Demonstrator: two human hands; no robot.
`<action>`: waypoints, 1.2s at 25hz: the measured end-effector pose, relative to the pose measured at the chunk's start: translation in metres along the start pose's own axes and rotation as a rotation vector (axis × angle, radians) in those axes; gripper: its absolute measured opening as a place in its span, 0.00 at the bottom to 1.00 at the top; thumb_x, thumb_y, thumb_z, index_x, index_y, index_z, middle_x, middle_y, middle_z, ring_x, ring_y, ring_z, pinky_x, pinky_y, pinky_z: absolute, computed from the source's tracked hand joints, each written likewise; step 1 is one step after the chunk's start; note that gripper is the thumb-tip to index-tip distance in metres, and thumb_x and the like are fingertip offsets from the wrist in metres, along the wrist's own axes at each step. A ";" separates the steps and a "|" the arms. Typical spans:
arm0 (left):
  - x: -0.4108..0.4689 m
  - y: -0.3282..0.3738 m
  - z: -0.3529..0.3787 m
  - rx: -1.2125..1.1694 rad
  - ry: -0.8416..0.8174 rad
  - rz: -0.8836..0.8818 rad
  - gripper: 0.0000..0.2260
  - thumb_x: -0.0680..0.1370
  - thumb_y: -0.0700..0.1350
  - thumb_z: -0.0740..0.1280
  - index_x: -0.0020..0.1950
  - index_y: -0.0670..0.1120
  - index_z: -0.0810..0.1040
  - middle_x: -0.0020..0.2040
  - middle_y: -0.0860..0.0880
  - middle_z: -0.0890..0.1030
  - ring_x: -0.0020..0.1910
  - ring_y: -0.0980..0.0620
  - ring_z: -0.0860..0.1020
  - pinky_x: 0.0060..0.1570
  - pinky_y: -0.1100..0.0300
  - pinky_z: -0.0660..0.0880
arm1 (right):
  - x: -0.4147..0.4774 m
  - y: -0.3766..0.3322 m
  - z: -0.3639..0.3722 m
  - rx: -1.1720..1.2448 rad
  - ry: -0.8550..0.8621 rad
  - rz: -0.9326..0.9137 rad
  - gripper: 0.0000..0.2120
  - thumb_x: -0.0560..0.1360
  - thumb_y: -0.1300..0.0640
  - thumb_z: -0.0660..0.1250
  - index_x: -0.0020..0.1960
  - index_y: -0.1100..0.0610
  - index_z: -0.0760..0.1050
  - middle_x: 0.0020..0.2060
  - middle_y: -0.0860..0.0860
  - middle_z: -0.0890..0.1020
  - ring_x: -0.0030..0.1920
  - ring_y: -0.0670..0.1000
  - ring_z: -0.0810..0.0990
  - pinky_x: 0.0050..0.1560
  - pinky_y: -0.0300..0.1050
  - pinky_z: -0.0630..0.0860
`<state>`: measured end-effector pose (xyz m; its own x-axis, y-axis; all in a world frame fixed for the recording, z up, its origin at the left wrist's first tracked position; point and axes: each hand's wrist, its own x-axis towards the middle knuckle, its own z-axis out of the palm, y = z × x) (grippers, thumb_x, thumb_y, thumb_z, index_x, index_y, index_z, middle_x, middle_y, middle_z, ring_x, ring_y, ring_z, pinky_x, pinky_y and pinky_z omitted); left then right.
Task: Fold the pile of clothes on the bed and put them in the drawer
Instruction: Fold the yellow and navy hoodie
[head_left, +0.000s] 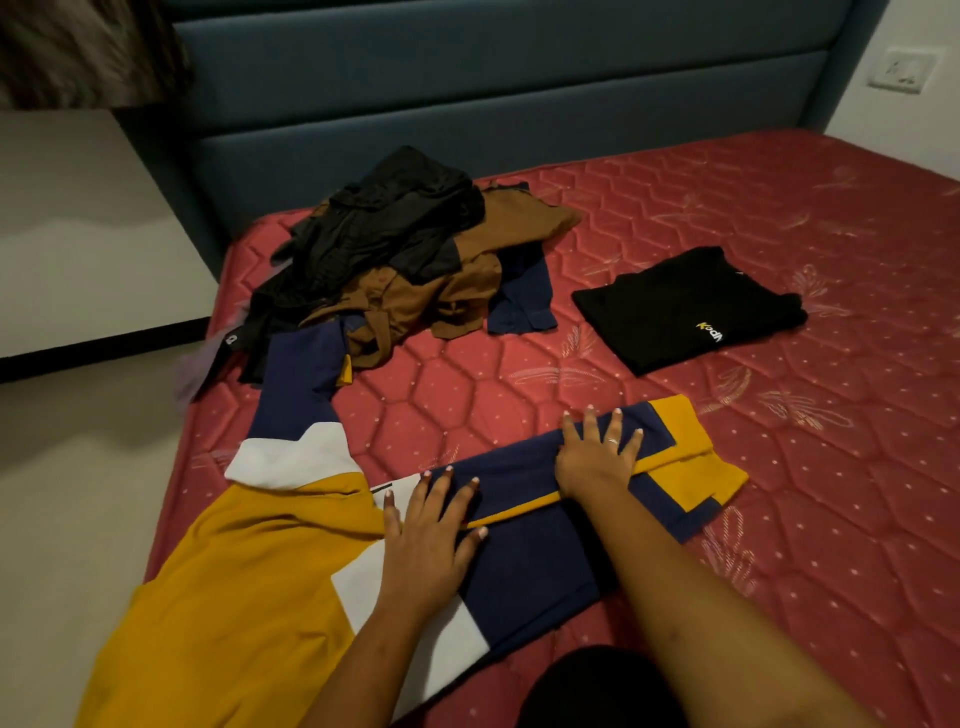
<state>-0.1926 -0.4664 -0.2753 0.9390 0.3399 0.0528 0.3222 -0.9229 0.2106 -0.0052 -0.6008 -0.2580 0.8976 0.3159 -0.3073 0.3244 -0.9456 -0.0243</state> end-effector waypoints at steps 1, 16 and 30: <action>-0.009 -0.011 -0.006 -0.097 0.125 -0.067 0.24 0.77 0.61 0.53 0.72 0.54 0.67 0.71 0.48 0.71 0.70 0.43 0.68 0.69 0.40 0.52 | -0.002 -0.026 -0.007 0.004 0.029 -0.069 0.26 0.81 0.51 0.51 0.78 0.49 0.50 0.78 0.52 0.48 0.77 0.60 0.42 0.72 0.65 0.37; -0.075 -0.156 -0.085 -1.660 0.311 -1.150 0.14 0.83 0.48 0.58 0.68 0.52 0.64 0.51 0.43 0.80 0.48 0.44 0.78 0.47 0.49 0.75 | -0.064 -0.279 -0.013 1.183 -0.435 -0.204 0.17 0.72 0.63 0.67 0.61 0.59 0.76 0.55 0.59 0.80 0.51 0.56 0.78 0.49 0.47 0.75; -0.135 -0.148 -0.113 -1.721 0.458 -0.972 0.07 0.81 0.39 0.60 0.50 0.45 0.78 0.52 0.43 0.81 0.46 0.50 0.80 0.46 0.57 0.76 | -0.165 -0.235 -0.013 0.466 -0.646 -0.785 0.15 0.74 0.70 0.61 0.57 0.62 0.80 0.43 0.48 0.81 0.44 0.46 0.77 0.45 0.38 0.77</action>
<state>-0.3810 -0.3551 -0.2038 0.3782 0.7845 -0.4914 -0.0850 0.5580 0.8254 -0.2260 -0.4298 -0.1889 0.1257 0.8664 -0.4832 0.4681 -0.4812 -0.7412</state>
